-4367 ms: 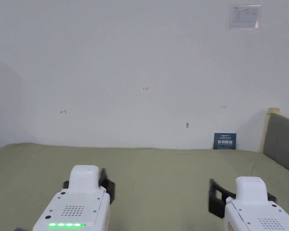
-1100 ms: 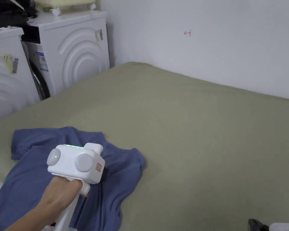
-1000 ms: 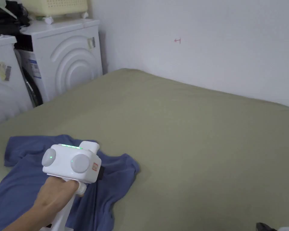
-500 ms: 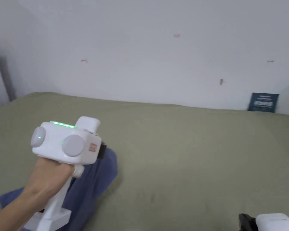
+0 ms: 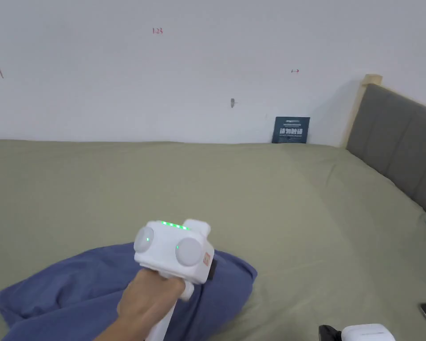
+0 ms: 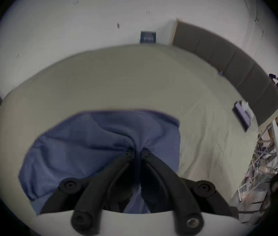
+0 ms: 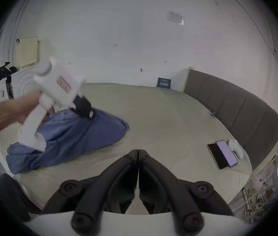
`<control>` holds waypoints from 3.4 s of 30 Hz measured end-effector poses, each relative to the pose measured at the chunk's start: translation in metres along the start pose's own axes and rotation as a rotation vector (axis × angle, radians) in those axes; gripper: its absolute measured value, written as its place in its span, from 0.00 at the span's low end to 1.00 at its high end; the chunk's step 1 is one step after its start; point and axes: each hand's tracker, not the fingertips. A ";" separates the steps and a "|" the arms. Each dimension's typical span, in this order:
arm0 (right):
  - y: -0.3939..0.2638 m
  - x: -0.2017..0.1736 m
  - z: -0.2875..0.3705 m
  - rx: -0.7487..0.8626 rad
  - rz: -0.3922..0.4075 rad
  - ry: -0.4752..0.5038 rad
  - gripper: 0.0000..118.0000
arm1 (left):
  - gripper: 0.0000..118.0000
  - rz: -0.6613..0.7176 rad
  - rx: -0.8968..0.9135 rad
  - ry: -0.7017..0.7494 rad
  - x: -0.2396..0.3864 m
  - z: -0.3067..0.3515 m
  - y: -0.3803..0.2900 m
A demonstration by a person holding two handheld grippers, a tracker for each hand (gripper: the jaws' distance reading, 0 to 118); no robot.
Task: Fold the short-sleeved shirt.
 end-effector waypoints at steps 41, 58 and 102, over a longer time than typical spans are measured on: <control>0.026 -0.062 0.044 0.134 -0.055 0.113 0.05 | 0.00 0.357 0.472 0.452 -0.165 0.328 -0.284; -0.001 -0.105 -0.015 -0.059 0.006 0.202 0.05 | 1.00 0.534 -0.077 0.314 -0.291 0.181 -0.310; 0.073 0.006 -0.318 -0.489 -0.080 0.188 0.77 | 0.00 0.440 -0.160 0.212 -0.271 0.167 -0.293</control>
